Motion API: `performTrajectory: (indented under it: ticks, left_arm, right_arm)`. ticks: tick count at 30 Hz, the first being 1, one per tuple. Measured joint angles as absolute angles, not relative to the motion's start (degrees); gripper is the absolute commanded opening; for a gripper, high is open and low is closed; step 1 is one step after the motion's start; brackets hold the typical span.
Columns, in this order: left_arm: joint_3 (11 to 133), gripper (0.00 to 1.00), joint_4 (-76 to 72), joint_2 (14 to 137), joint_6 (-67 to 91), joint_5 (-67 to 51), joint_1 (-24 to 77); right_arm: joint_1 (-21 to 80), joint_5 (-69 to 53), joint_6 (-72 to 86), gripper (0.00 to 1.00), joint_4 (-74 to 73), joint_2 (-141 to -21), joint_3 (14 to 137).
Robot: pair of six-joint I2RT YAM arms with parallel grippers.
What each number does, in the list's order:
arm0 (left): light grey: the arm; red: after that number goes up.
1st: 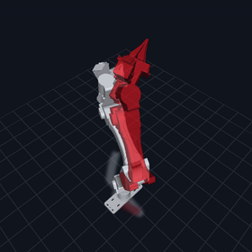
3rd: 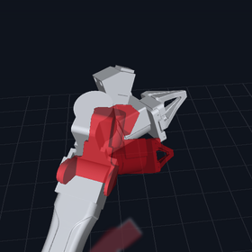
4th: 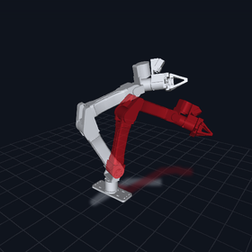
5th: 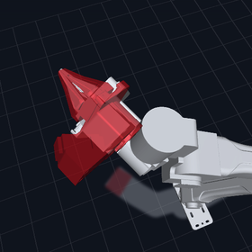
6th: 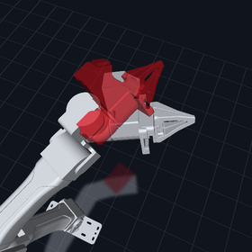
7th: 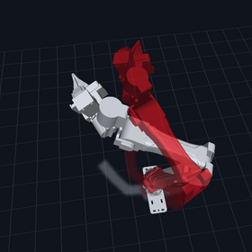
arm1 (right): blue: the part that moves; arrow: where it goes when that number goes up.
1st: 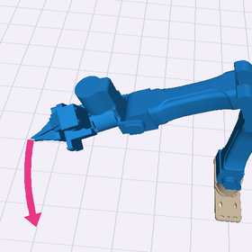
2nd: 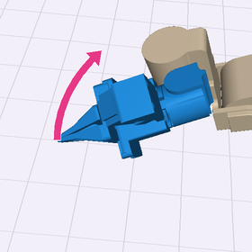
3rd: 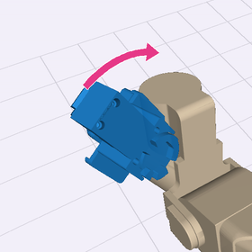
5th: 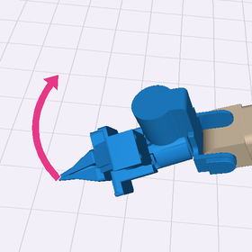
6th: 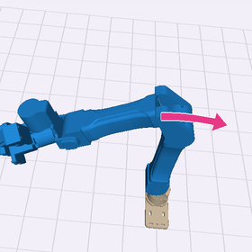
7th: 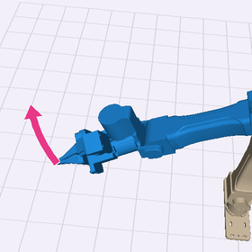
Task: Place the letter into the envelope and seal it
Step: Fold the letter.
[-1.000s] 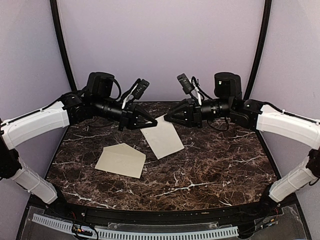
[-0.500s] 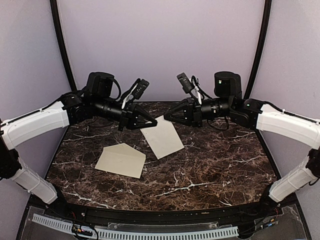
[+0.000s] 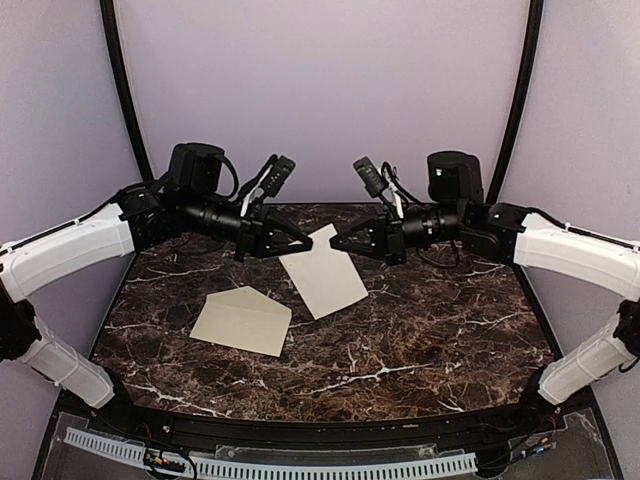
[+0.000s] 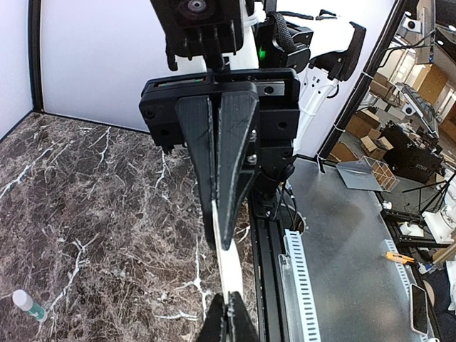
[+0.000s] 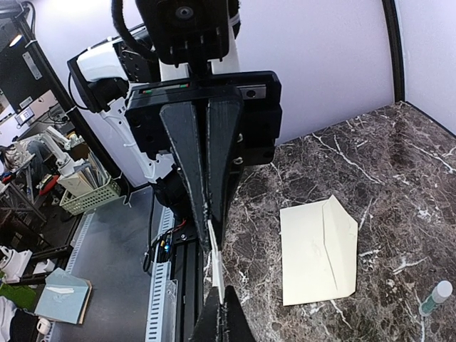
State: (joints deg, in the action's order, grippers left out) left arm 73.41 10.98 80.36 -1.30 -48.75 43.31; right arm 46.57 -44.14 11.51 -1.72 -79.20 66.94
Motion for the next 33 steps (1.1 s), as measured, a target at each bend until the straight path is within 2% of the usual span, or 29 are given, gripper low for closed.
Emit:
performTrajectory:
  ticks: [1, 2, 5, 9, 10, 11, 12, 18, 19, 20, 21, 23, 26, 28, 33]
  left_arm:
    - [73.41, 0.00, 10.94, 80.34, -1.28, -48.69, 43.31]
    - [73.41, 0.00, 10.90, 80.31, -1.30, -48.60, 43.31]
    - [73.34, 0.00, 10.94, 79.94, -1.32, -48.34, 43.31]
    - [73.34, 0.00, 10.94, 79.24, -1.61, -47.55, 43.29]
    - [73.34, 0.00, 10.94, 79.13, -1.74, -47.35, 43.29]
    - [73.32, 0.00, 10.96, 79.05, -1.83, -47.22, 43.29]
    - [73.32, 0.00, 10.96, 78.94, -1.91, -47.07, 43.29]
    - [73.23, 0.00, 11.14, 78.78, -2.20, -46.35, 43.07]
    - [73.21, 0.00, 11.20, 78.78, -2.26, -46.28, 43.05]
    - [73.21, 0.00, 11.22, 78.76, -2.33, -46.22, 43.00]
    - [73.19, 0.00, 11.22, 78.72, -2.35, -46.09, 42.92]
    - [73.12, 0.00, 11.25, 78.52, -2.35, -45.95, 42.63]
    - [72.99, 0.00, 11.25, 77.89, -2.35, -45.71, 42.19]
    - [72.99, 0.00, 11.22, 77.36, -2.37, -45.58, 41.87]
    - [72.99, 0.00, 11.25, 76.60, -2.37, -45.54, 41.30]
  right_arm:
    - [46.61, -44.10, 11.49, 0.18, -1.72, -79.02, 66.83]
    - [46.61, -44.07, 11.42, 0.25, -1.80, -78.89, 66.83]
    - [46.61, -43.77, 11.35, 0.30, -2.48, -78.65, 66.78]
    - [46.61, -43.72, 11.31, 0.21, -3.42, -78.54, 66.70]
    - [46.61, -43.72, 11.33, 0.15, -3.51, -78.52, 66.61]
    - [46.61, -43.75, 11.31, 0.04, -3.55, -78.52, 66.46]
    - [46.61, -43.72, 11.49, 0.00, -3.66, -78.48, 66.26]
    - [46.61, -43.27, 11.44, 0.00, -3.86, -77.89, 64.86]
    - [46.61, -43.24, 11.44, 0.03, -3.92, -77.69, 64.69]
    - [46.61, -43.20, 11.44, 0.14, -3.92, -77.52, 64.58]
    - [46.61, -43.16, 11.38, 0.19, -3.97, -77.38, 64.55]
    - [46.61, -42.89, 11.64, 0.23, -4.32, -77.28, 64.55]
    - [46.61, -42.63, 11.29, 0.18, -4.73, -77.25, 64.47]
    - [46.61, -42.61, 11.38, 0.01, -4.80, -77.25, 64.38]
    - [46.61, -42.17, 11.46, 0.00, -4.89, -77.21, 63.70]
